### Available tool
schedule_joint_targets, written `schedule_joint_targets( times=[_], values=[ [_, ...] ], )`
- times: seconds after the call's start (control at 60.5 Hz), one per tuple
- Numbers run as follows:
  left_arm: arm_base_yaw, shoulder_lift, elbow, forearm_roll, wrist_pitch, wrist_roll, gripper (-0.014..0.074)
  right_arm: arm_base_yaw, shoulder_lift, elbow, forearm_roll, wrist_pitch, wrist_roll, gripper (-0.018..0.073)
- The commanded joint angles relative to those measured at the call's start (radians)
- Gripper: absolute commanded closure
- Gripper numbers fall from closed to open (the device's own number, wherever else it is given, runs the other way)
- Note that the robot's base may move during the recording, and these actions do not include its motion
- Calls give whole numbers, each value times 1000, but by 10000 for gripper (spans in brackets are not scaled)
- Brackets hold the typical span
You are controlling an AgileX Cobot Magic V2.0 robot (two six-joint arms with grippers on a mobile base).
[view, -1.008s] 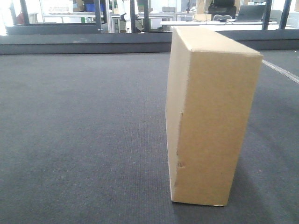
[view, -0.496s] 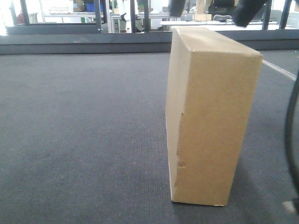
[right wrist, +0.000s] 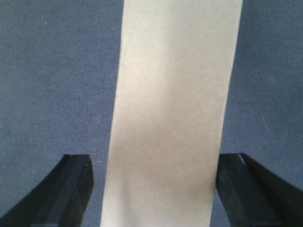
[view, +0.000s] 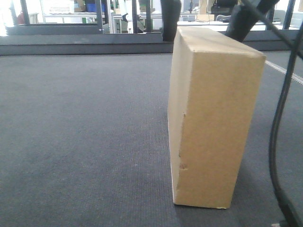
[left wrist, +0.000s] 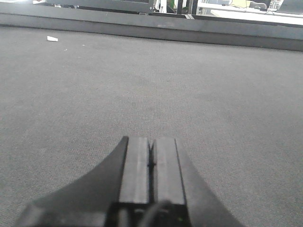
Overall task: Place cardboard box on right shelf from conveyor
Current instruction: 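Close the right gripper on the top edge of the cardboard box, then lift the cardboard box off the conveyor with the right gripper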
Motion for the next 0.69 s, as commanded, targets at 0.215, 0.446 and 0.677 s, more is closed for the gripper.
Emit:
schedule_joint_targets(
  times=[0.215,0.446,0.677],
  values=[
    [2,-7,-3,-5,-82,-3,715,-1,-8,-35,-20,-17,65,-70],
    [2,-7,-3,-5,-82,-3,715,-1,-4,-35,-20,0,79,-70],
    [2,-7,-3,-5,-82,-3,715,-1,-4,-35,-20,28,79,-70]
  ],
)
